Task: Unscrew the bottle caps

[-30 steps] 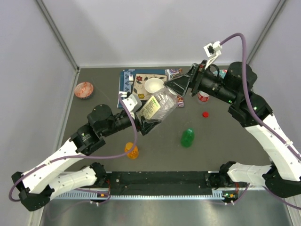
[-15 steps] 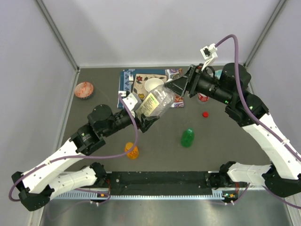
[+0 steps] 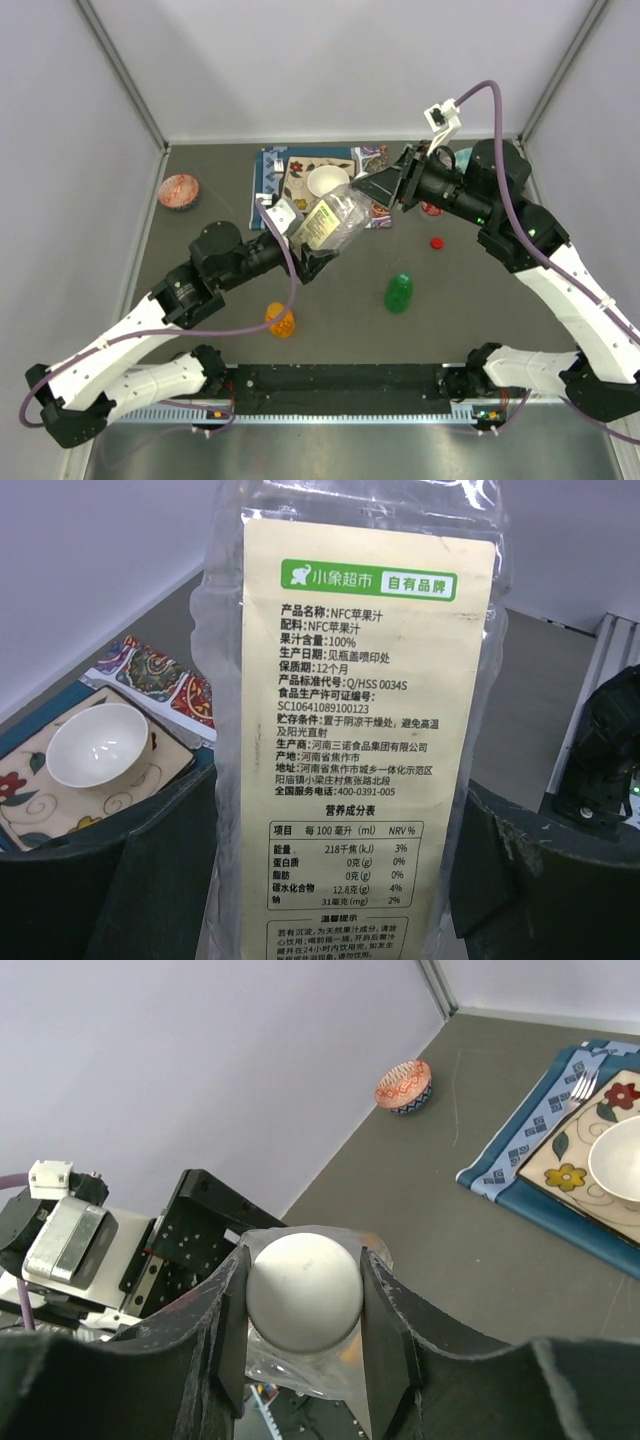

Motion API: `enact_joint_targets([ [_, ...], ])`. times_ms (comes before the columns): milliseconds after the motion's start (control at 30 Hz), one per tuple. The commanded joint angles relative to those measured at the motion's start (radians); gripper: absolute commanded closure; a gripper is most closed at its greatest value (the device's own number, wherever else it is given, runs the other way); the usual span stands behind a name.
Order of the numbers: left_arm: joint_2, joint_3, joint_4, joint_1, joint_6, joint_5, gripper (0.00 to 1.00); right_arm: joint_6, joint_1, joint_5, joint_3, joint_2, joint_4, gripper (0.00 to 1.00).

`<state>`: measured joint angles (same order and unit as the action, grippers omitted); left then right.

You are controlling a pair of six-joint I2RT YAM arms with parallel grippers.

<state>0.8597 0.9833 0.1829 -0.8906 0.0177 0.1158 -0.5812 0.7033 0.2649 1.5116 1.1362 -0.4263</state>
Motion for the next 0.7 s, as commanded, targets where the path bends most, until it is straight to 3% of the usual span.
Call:
enact_joint_targets([
  [0, -0.017, 0.008, -0.1, 0.001, -0.04, 0.198, 0.68, 0.096, 0.005, 0.0, -0.016, -0.036, 0.041, 1.0],
  [133, -0.007, 0.018, -0.151, 0.068, -0.171, 0.509, 0.68, 0.206, 0.005, 0.181, -0.065, -0.09, 0.141, 1.0],
  [200, 0.018, 0.017, -0.242, 0.133, -0.244, 0.717, 0.68, 0.248, 0.005, 0.256, -0.109, -0.137, 0.187, 1.0],
  [300, 0.058, 0.005, -0.414, 0.188, -0.421, 0.908, 0.68, 0.288, -0.001, 0.404, -0.198, -0.19, 0.326, 1.0],
  [500, 0.13, -0.028, -0.742, 0.2, -0.688, 1.059, 0.67, 0.271, -0.005, 0.663, -0.202, -0.194, 0.397, 1.0],
  [667, 0.202, -0.061, -1.021, 0.2, -0.936, 1.121, 0.67, 0.296, -0.005, 0.924, -0.128, -0.156, 0.359, 1.0],
])
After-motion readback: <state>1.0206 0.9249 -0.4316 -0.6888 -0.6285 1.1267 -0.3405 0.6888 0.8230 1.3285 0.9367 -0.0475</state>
